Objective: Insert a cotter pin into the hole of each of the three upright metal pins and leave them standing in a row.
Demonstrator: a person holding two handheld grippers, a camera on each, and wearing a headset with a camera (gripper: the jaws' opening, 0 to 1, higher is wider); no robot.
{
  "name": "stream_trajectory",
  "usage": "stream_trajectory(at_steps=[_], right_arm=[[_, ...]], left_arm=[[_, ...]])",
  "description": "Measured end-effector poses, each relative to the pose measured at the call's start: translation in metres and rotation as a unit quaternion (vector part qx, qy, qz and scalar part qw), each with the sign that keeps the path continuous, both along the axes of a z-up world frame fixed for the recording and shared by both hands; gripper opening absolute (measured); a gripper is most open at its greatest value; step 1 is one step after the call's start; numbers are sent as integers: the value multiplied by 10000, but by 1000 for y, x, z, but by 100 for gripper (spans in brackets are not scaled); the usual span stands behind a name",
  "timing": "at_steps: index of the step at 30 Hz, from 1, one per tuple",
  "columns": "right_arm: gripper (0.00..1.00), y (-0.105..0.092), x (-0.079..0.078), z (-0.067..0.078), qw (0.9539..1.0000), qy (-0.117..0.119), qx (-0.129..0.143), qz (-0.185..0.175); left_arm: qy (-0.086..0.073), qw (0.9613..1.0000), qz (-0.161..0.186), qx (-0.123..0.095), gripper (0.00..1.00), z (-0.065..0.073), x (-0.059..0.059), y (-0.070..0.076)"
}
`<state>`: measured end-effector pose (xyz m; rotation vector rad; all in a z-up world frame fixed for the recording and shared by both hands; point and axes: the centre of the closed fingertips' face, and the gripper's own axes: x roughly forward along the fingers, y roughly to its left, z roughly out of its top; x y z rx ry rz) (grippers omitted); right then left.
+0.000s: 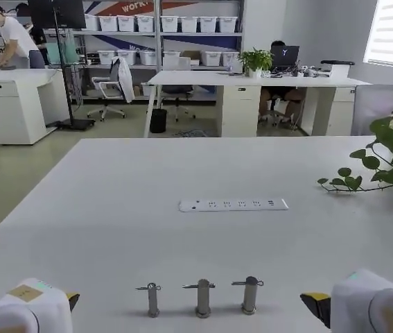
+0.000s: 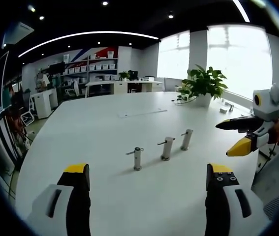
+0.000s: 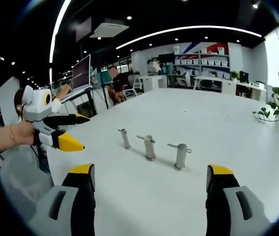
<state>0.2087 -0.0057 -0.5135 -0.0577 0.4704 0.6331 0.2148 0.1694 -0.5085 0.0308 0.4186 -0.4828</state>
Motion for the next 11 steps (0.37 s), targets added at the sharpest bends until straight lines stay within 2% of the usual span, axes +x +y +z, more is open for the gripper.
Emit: stream_trajectory(at_steps=[11], right_arm=[[91, -1, -1, -7, 10000, 44, 15, 27]], left_arm=[[50, 10000, 20, 12, 97, -3, 0, 0]])
